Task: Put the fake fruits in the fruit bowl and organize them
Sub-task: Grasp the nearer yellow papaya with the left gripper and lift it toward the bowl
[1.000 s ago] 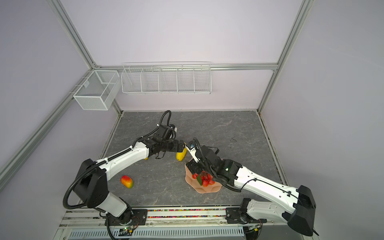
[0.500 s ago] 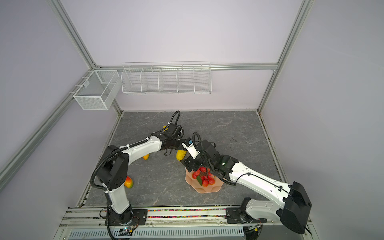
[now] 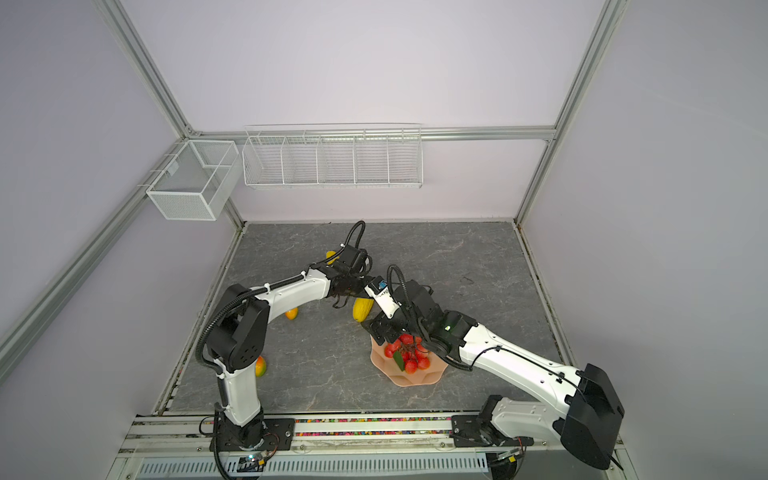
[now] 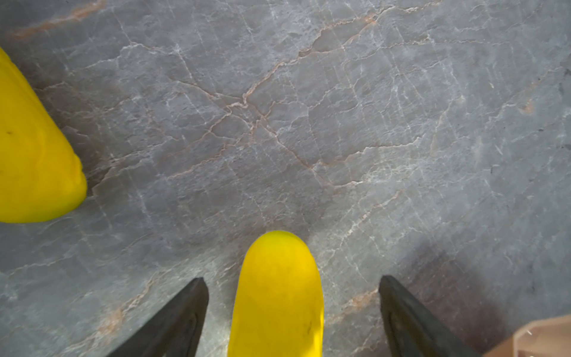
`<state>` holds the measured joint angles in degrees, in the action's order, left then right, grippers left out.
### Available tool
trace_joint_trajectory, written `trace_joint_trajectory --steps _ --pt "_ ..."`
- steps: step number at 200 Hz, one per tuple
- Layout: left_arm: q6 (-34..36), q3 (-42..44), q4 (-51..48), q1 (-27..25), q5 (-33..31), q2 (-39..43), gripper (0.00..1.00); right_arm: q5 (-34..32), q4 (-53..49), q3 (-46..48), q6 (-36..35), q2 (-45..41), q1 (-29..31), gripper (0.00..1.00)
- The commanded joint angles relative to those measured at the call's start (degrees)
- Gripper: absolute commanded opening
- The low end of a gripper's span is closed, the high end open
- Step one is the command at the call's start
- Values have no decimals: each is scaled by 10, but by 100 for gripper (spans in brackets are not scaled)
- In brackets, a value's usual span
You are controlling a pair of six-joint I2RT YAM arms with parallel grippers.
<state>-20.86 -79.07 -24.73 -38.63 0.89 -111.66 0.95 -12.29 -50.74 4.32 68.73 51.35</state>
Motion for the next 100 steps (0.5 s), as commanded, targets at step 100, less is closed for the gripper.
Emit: trace_joint_trajectory --steps 100 --pt "-1 19 -37 -17 -24 -19 71 -7 15 44 16 -46 -4 88"
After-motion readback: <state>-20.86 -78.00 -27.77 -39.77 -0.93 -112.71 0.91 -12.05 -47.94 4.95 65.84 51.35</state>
